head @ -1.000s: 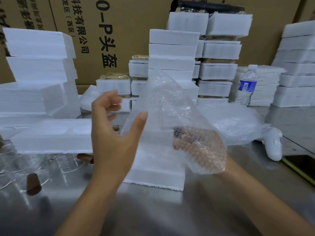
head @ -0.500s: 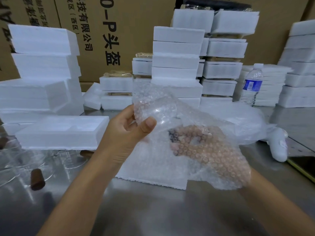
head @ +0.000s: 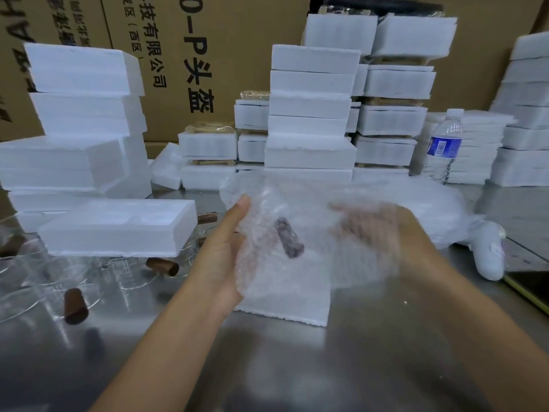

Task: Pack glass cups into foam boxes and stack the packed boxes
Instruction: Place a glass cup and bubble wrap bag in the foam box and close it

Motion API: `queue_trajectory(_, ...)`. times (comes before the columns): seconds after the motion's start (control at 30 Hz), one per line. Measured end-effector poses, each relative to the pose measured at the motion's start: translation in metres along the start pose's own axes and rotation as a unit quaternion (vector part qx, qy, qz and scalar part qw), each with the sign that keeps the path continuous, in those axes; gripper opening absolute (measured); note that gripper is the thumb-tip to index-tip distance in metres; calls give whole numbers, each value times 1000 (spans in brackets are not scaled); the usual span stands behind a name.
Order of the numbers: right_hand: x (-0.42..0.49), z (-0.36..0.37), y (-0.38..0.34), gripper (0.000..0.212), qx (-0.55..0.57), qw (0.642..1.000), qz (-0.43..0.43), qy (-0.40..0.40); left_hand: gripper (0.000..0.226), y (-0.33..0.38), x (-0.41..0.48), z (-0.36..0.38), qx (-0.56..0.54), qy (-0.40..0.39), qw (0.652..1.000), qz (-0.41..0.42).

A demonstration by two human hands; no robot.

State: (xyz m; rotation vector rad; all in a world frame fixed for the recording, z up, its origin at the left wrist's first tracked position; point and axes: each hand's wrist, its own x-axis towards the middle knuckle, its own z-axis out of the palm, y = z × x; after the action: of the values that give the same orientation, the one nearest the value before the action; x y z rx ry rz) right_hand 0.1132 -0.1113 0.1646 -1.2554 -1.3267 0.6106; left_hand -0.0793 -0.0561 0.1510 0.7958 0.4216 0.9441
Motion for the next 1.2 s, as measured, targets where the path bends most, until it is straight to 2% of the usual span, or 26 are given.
queue_trajectory(0.1,4,-6,7,10,83,974,-7,211,45,6,3,-7,-99,20,994,31)
queue_trajectory(0.13,3,-6,7,9,94,966,1,239,48,7,3,-9,-119,25,992,45)
queue_trajectory(0.17,4,-1,7,15,108,969,13,223,50,7,3,-10,-134,28,989,57)
queue_trajectory(0.27,1,22,9,44,138,987,50,63,56,2,5,-10,-154,35,983,94)
queue_trajectory(0.33,-5,35,8,39,140,989,33,-29,60,-2,6,-8,-145,37,982,112)
queue_trajectory(0.37,-8,38,9,36,119,992,11,-49,61,-4,6,-7,-136,38,983,117)
queue_trajectory(0.43,-12,39,9,29,97,994,-25,-31,60,-7,7,-5,-112,41,985,123)
queue_trajectory(0.53,-10,32,8,10,101,994,-25,45,54,-9,7,-3,-80,32,986,140)
queue_trajectory(0.6,-7,26,6,13,90,993,-16,78,48,-11,8,-2,-50,20,988,147)
queue_trajectory(0.77,-5,15,4,12,138,984,-9,113,67,-19,8,-6,99,-7,986,134)
queue_trajectory(0.87,-4,12,0,18,185,976,-17,111,84,-19,7,-9,153,-28,978,136)
queue_trajectory(0.97,-4,11,-1,17,217,970,-25,111,81,-17,7,-9,235,-55,954,179)
queue_trajectory(1.13,-5,14,-3,13,234,965,-19,117,70,-18,-1,-9,391,-24,899,196)
queue_trajectory(1.2,-6,15,-4,13,224,967,-18,124,64,-19,-2,-8,415,-35,886,205)
